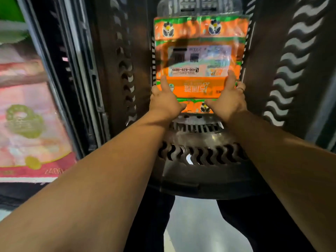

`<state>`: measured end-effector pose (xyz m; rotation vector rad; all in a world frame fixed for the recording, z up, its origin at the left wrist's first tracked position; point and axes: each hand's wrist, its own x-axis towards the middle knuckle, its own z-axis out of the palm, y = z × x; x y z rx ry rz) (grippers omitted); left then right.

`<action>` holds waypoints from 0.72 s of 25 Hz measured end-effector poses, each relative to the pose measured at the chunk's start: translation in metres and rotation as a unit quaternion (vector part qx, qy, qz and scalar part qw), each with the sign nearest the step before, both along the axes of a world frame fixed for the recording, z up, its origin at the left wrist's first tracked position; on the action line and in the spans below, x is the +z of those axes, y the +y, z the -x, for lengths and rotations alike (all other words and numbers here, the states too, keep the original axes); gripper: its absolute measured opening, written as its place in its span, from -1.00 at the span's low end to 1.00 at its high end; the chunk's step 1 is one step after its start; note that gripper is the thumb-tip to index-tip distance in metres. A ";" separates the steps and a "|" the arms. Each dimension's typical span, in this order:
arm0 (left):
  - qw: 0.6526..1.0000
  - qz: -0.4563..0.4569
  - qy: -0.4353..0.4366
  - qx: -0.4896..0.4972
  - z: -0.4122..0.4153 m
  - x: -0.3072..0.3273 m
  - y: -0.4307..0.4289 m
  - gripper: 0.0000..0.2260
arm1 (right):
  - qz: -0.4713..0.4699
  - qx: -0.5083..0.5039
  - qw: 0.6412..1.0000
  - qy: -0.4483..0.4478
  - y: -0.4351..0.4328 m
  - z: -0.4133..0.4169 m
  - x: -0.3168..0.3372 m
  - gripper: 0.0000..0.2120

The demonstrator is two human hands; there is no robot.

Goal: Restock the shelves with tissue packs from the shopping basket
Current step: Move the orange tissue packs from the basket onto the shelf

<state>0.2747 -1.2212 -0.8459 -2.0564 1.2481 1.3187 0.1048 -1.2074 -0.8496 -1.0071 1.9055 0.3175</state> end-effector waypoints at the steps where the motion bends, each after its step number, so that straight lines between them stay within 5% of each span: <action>1: 1.000 0.000 0.000 0.013 0.001 -0.006 0.001 0.00 | -0.005 0.002 1.000 0.011 0.002 -0.004 -0.004 0.00; 9: 0.998 0.032 0.037 0.049 -0.004 -0.025 0.006 0.07 | 0.035 -0.043 0.996 0.064 0.000 -0.005 -0.022 0.06; 18: 0.997 0.039 0.058 0.018 -0.008 -0.023 0.006 -0.02 | 0.027 -0.043 0.999 0.018 0.001 -0.003 -0.022 -0.02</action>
